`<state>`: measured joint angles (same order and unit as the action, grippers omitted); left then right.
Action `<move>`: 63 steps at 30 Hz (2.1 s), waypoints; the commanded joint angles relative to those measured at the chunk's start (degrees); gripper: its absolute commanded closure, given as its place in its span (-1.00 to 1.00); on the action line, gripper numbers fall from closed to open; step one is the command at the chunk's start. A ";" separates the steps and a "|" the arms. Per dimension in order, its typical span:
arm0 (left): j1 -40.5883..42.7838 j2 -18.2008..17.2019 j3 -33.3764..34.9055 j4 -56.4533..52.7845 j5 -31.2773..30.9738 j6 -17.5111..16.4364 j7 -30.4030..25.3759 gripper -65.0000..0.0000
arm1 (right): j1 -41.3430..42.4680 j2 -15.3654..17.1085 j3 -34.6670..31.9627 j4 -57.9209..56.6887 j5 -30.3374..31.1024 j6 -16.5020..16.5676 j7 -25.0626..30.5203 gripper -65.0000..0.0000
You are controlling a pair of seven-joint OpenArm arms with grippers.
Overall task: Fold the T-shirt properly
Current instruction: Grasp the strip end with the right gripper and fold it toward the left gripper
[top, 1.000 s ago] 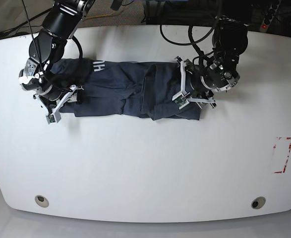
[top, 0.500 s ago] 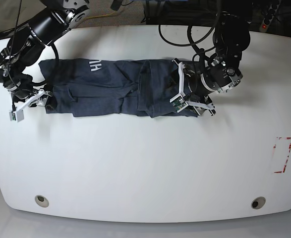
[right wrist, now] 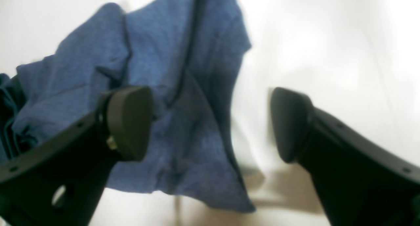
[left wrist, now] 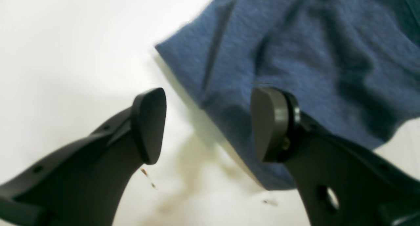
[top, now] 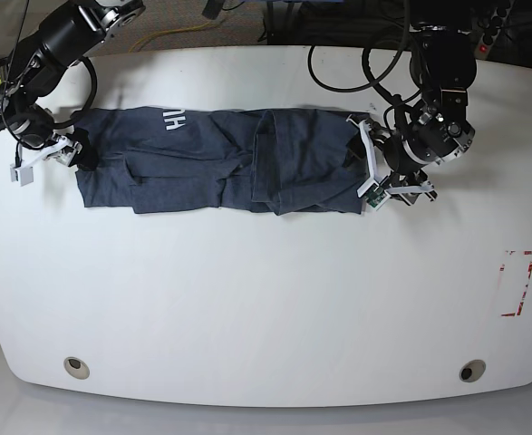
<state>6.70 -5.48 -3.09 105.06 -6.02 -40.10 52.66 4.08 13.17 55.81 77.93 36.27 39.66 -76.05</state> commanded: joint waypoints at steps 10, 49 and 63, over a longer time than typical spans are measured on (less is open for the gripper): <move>-0.77 1.21 0.24 -2.24 -2.64 0.10 -1.28 -0.16 | -0.60 -5.30 -3.55 1.06 1.57 0.34 1.02 -0.66; -6.39 12.38 0.32 -20.79 -2.90 0.10 -1.54 -0.16 | -8.87 -10.75 -22.89 38.51 8.17 0.34 0.40 1.00; -7.53 13.87 0.15 -26.24 -2.90 0.10 -1.54 -0.16 | -10.71 -17.87 -33.00 38.42 12.56 0.34 2.69 1.00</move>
<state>-0.97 8.12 -3.01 79.29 -11.49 -40.40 48.07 -7.64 -4.38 24.03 115.33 46.65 39.88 -75.64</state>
